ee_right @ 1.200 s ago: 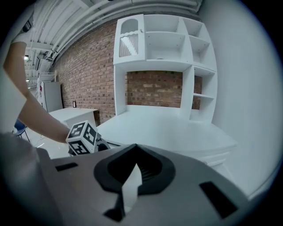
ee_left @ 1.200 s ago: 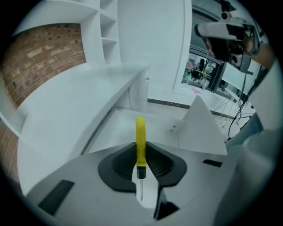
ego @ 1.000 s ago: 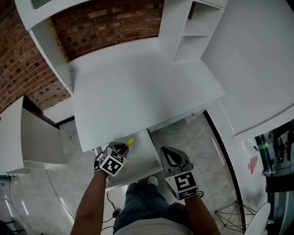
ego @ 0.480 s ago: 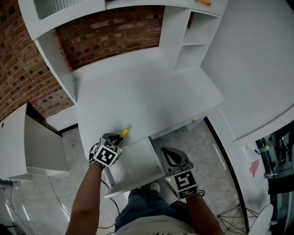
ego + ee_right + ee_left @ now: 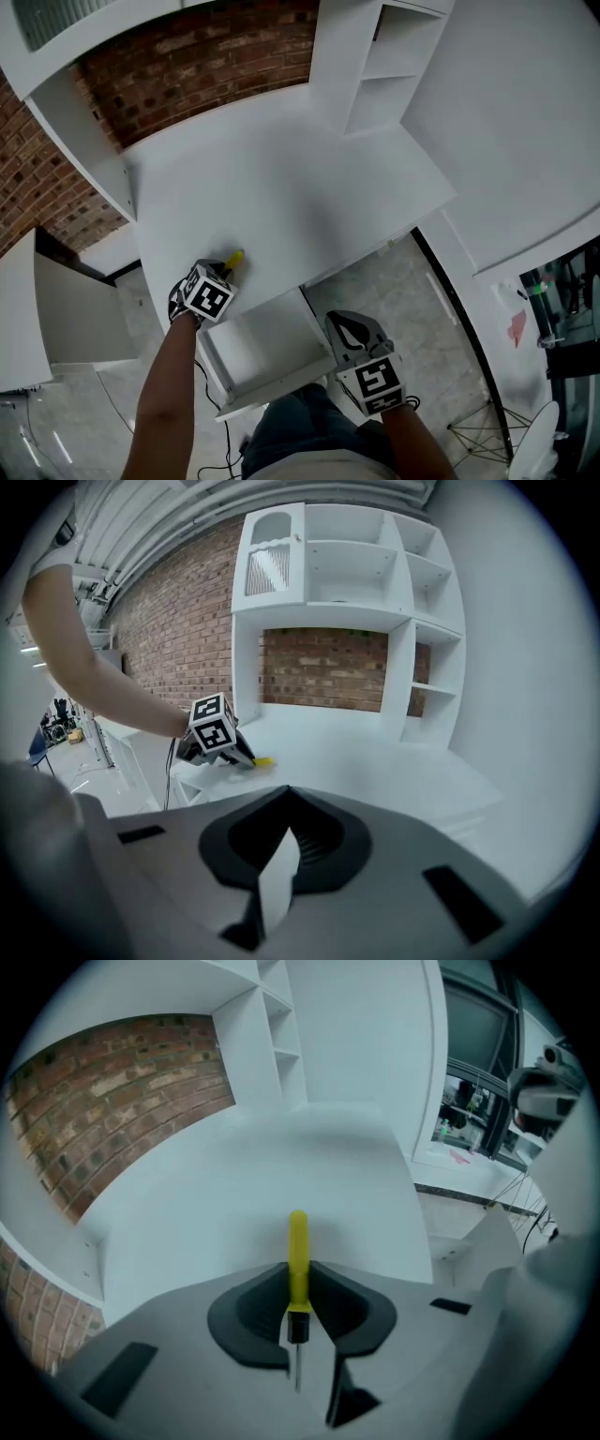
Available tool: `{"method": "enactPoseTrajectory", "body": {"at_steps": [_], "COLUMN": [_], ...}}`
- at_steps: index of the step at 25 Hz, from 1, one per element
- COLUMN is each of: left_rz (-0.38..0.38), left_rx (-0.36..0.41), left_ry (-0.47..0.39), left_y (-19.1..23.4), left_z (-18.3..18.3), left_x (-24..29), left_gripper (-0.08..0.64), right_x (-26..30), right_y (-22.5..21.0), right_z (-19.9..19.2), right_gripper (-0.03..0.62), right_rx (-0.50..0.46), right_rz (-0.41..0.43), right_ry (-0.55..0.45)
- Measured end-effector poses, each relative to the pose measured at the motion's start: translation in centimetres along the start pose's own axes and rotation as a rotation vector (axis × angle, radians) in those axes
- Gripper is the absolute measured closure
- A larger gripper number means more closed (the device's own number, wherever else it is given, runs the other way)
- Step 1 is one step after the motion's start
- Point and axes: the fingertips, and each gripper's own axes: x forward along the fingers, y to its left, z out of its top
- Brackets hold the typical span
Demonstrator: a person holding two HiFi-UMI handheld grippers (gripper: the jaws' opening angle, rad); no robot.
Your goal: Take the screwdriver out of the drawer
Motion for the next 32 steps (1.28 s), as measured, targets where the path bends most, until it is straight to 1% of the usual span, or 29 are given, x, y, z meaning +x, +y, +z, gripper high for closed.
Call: {"method": "enactPoseTrajectory", "body": {"at_steps": [2, 5, 7, 8, 10, 12, 15, 18, 22, 26, 32], "left_rz": [-0.015, -0.036, -0.031, -0.024, -0.014, 0.001, 0.047, 0.098, 0.172, 0.251, 0.365], "left_rx": [0.012, 0.01, 0.011, 0.008, -0.009, -0.034, -0.08, -0.11, -0.151, -0.195, -0.261], "left_ry": [0.005, -0.011, -0.018, -0.02, -0.031, -0.062, -0.151, -0.237, -0.36, -0.479, -0.67], "left_y": [0.3, 0.6, 0.8, 0.9, 1.0, 1.1, 1.5, 1.5, 1.4, 1.0, -0.4], "left_z": [0.2, 0.5, 0.4, 0.4, 0.3, 0.7, 1.9, 2.7, 3.3, 3.6, 3.7], "left_x": [0.5, 0.8, 0.8, 0.7, 0.2, -0.9, -3.8, -7.4, -13.3, -18.9, -27.0], "left_gripper": [0.482, 0.48, 0.471, 0.455, 0.418, 0.408, 0.405, 0.4, 0.4, 0.4, 0.4], "right_x": [0.2, 0.4, 0.5, 0.5, 0.4, 0.3, 0.0, -0.6, -1.5, -2.7, -5.4], "right_y": [-0.2, -0.5, -0.5, -0.5, -0.5, -0.7, -1.0, -0.8, -0.1, 0.2, 0.1], "right_z": [-0.6, -0.8, -0.5, -0.3, 0.1, 0.8, 2.0, 3.5, 5.6, 7.5, 11.0], "right_gripper": [0.581, 0.581, 0.581, 0.581, 0.581, 0.581, 0.581, 0.581, 0.581, 0.583, 0.583], "right_rx": [0.007, 0.015, 0.011, 0.008, 0.005, -0.006, -0.017, -0.038, -0.043, -0.05, -0.071], "right_rz": [-0.007, -0.017, -0.02, -0.02, -0.021, -0.026, -0.029, -0.021, 0.004, 0.01, -0.042], "right_ry": [0.018, 0.026, 0.023, 0.022, 0.015, -0.003, -0.035, -0.068, -0.124, -0.18, -0.304]}}
